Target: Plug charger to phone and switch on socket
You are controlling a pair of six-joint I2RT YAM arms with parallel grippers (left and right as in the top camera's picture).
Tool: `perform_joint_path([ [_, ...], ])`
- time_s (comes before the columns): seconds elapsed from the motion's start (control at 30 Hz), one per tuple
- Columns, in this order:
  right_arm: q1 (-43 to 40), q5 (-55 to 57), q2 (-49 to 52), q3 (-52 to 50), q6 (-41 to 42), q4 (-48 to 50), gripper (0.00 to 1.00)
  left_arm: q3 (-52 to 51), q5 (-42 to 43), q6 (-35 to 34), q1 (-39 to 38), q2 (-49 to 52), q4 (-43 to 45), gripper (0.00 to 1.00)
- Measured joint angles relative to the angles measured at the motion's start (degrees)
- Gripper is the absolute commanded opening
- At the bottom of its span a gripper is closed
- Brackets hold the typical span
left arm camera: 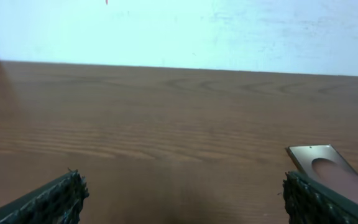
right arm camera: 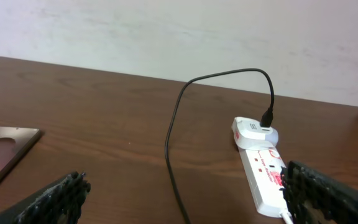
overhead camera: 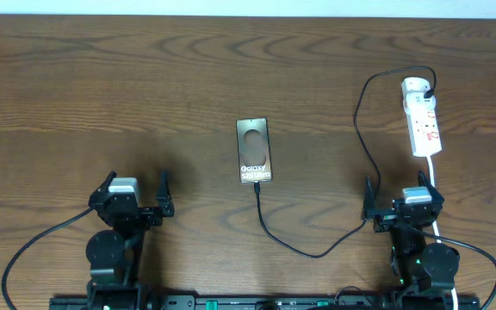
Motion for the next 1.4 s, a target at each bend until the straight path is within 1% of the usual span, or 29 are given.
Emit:
perform_joint_path([
  [0.1, 0.0, 0.0, 0.0, 0.0, 0.0, 0.0, 0.99, -1.42, -0.02, 1.68, 0.0, -2.32, -0.22, 0.98],
  [0.2, 0.0, 0.0, 0.0, 0.0, 0.0, 0.0, 0.99, -2.01, -0.02, 2.58, 0.0, -4.11, -3.04, 0.98],
  [0.47, 0.0, 0.02, 0.0, -0.02, 0.0, 0.02, 0.99, -1.84, -1.25, 3.13, 0.0, -8.87, -4.66, 0.98],
  [1.4, 0.0, 0.0, 0.0, -0.02, 0.0, 0.02, 0.99, -1.79, -1.57, 3.13, 0.0, -9.05, -4.72, 0.98],
])
